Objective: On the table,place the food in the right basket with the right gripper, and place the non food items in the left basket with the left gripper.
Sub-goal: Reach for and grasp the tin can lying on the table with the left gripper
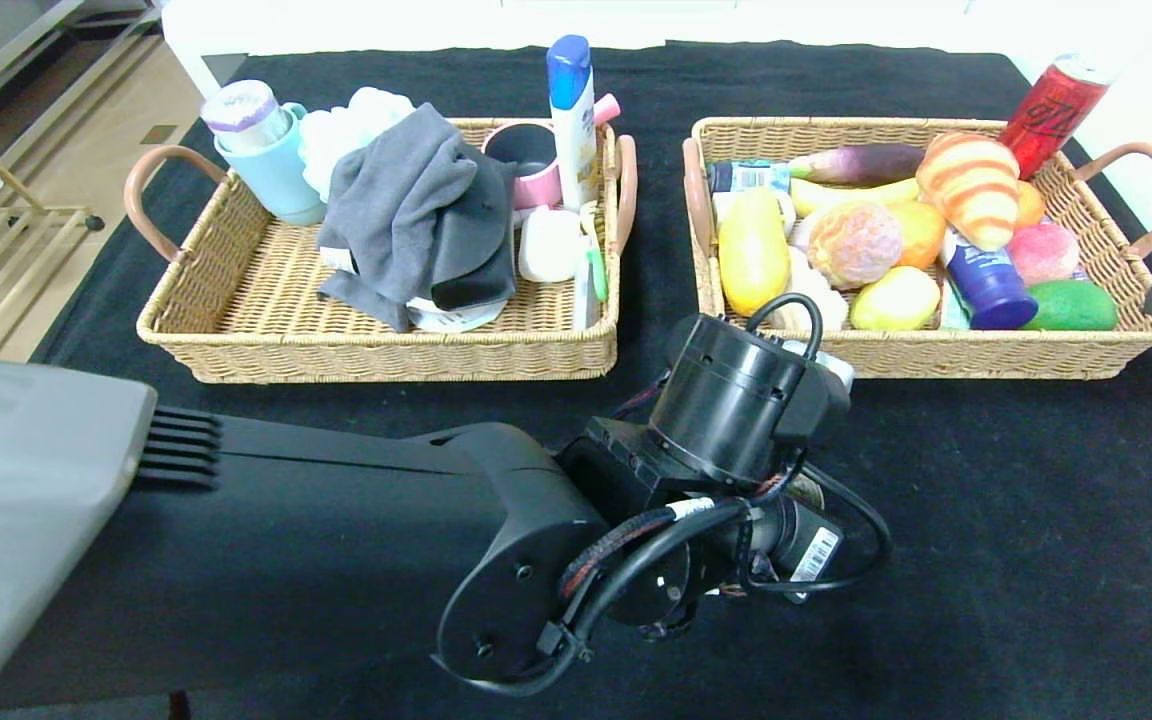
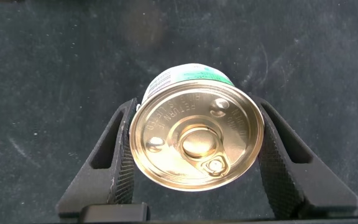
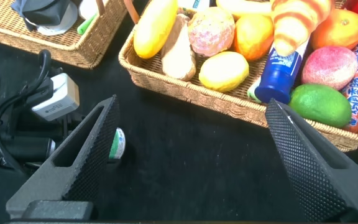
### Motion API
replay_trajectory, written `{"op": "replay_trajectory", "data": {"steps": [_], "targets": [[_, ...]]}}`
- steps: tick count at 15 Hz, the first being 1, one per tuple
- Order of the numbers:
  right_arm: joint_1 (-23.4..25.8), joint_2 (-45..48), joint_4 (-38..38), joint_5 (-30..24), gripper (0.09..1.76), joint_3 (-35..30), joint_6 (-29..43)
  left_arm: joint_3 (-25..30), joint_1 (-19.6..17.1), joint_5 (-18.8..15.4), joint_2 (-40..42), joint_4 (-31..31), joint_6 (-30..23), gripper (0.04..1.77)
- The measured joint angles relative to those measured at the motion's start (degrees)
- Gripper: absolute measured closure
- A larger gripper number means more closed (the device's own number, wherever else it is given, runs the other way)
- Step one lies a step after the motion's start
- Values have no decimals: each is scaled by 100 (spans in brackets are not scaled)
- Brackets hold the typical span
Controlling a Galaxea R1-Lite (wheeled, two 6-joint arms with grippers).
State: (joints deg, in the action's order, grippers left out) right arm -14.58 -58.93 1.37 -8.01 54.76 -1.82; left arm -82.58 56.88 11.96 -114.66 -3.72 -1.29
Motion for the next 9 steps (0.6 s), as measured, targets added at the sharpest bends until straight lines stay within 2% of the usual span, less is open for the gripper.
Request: {"op": "replay_trajectory", "data": {"steps": [3, 9], "targets": [[4, 0, 1, -1, 14, 0, -9, -5, 0, 66, -11, -2, 4, 66], [-2, 26, 11, -1, 14, -9, -16, -20, 26, 138, -11, -13, 20, 37]]}}
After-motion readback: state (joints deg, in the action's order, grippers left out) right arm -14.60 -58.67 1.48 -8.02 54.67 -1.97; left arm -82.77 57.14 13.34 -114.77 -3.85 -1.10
